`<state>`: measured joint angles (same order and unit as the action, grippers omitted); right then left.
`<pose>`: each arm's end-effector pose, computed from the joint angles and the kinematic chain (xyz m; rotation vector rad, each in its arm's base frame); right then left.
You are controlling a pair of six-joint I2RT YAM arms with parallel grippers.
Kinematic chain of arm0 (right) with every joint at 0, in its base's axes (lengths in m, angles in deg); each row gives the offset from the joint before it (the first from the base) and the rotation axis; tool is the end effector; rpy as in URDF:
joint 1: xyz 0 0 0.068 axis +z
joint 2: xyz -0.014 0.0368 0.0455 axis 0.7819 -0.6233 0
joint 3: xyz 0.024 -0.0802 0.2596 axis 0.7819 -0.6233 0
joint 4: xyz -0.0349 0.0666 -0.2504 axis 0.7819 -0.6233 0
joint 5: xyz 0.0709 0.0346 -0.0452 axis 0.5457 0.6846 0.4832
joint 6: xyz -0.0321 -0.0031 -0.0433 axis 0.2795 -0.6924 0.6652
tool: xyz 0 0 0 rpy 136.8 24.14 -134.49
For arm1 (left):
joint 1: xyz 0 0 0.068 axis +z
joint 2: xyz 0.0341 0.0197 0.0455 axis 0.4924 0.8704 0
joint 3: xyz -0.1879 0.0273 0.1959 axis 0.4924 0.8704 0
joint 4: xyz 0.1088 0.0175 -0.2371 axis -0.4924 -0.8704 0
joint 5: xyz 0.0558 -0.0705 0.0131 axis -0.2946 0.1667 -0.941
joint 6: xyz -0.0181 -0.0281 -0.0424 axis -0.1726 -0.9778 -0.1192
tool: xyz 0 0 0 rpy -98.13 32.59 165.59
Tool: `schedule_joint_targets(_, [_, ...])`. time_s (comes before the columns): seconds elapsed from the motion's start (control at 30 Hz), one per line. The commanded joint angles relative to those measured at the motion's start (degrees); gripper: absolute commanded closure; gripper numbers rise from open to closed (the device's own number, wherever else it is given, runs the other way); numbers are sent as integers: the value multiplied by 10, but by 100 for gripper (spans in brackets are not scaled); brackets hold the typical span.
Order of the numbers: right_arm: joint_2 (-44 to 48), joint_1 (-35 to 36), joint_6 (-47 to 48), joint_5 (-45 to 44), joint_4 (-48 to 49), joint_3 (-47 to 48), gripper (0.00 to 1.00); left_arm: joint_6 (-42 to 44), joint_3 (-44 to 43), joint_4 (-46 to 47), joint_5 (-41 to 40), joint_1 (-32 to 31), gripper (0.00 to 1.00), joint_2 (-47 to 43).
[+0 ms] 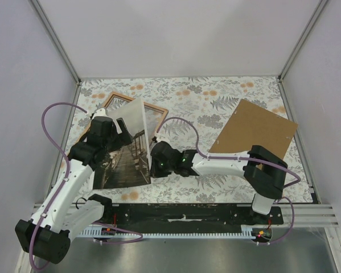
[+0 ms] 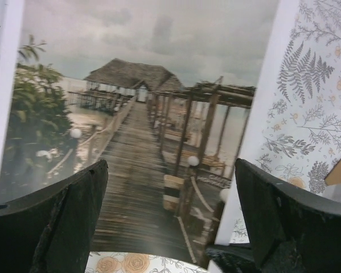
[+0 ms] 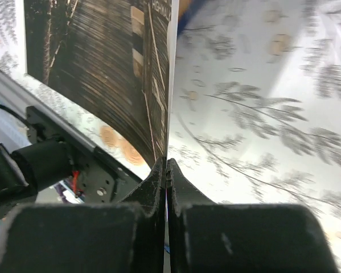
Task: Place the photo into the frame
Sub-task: Adjust the photo within the frame body.
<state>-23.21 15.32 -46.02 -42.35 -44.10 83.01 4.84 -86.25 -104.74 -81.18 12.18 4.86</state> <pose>0.1537 0.3553 0.1931 -0.2896 2.5662 0.8964 0.1807 -0.0486 0.2989 -0.4316 2.2731 -0.2160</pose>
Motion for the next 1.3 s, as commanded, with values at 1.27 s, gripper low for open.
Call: schedule_joint_targets(1.27, [583, -535, 91, -4, -444, -321, 93, -58, 59, 143, 149, 3, 6, 44])
